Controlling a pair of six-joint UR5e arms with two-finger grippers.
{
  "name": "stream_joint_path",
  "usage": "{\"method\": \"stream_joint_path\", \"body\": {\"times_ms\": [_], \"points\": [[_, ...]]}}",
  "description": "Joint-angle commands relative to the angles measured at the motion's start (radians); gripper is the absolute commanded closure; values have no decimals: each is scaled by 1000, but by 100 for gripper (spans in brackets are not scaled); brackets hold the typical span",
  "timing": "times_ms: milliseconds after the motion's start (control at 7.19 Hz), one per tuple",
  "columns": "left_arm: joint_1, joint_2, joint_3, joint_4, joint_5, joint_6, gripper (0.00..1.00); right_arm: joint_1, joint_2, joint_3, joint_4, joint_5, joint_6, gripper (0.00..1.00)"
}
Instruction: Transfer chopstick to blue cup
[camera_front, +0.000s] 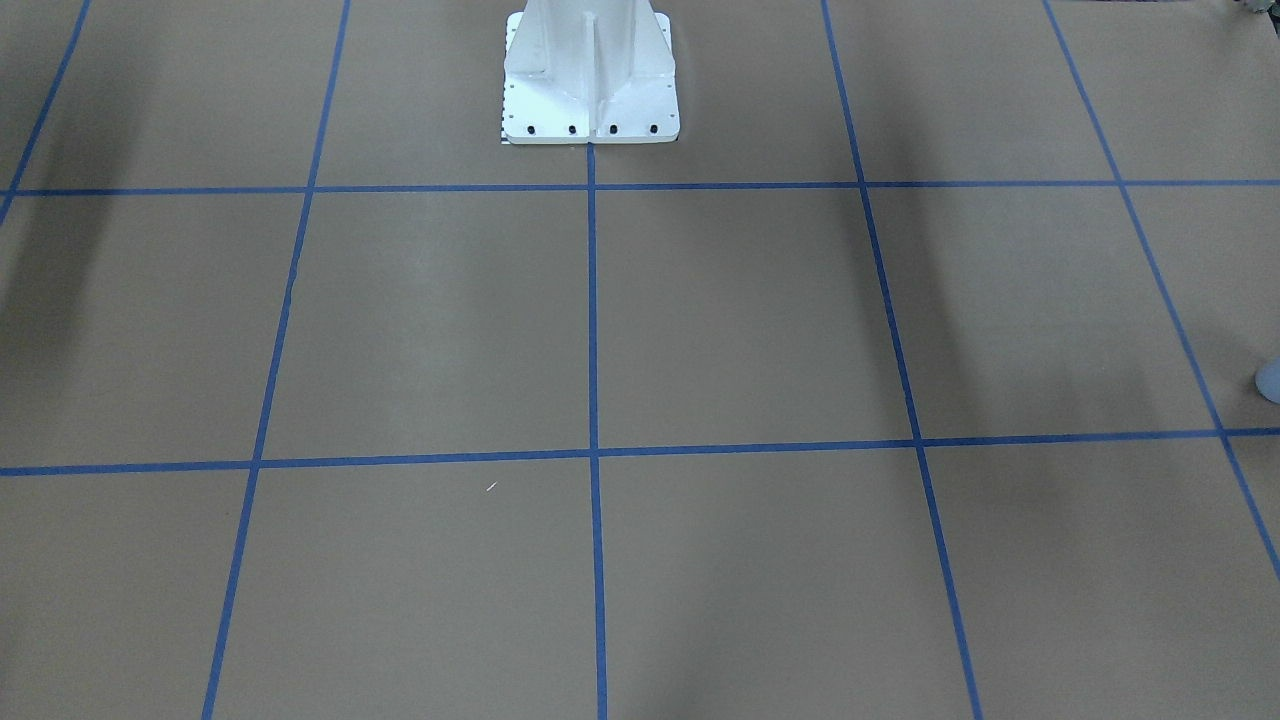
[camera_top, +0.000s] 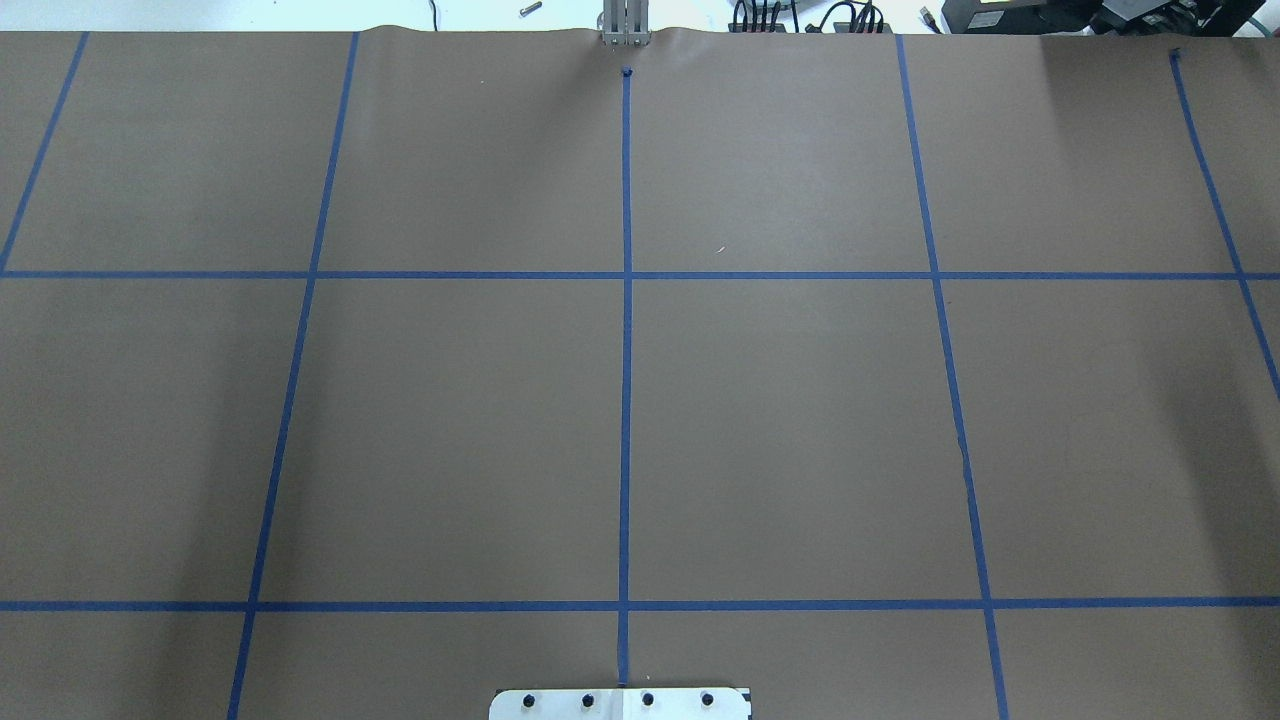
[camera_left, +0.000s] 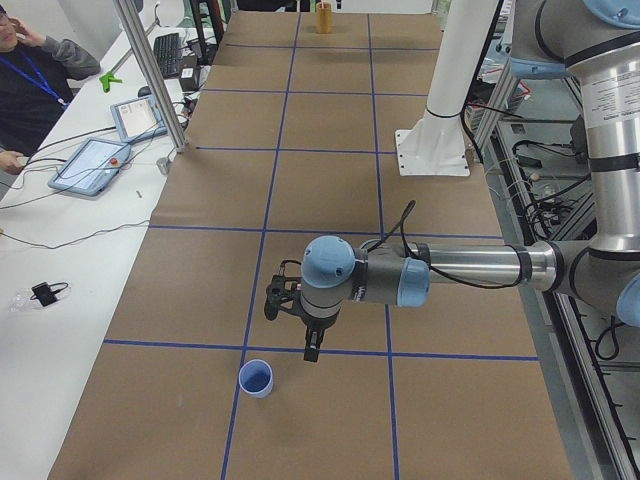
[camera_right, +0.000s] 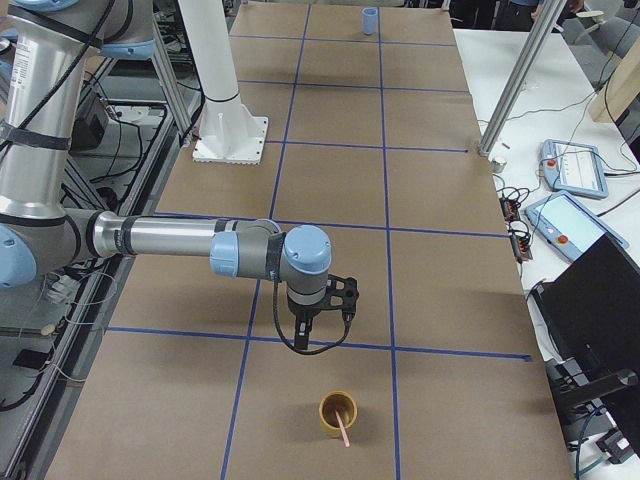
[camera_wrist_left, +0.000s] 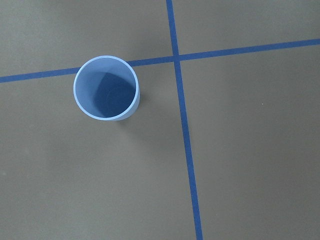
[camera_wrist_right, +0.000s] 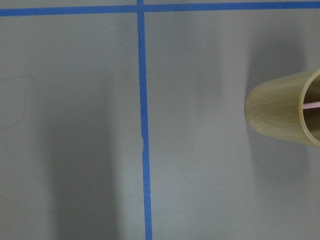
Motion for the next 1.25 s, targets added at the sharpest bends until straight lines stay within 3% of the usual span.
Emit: {"method": "stream_joint_path", "body": {"times_ms": [0,696,974,1113], "points": [[1,-3,-2,-2,0,0,2,0,1,1,0,0,0,0],[5,-29,-35,-8,-3,2,2,0,25,10,1,37,1,0],[3,-84,-26,-93,-5,-3,2,0,90,2,137,29,15,0],[3,-131,10,-200,-3,-8,2,0,87,-49,232,60,14,0]]}}
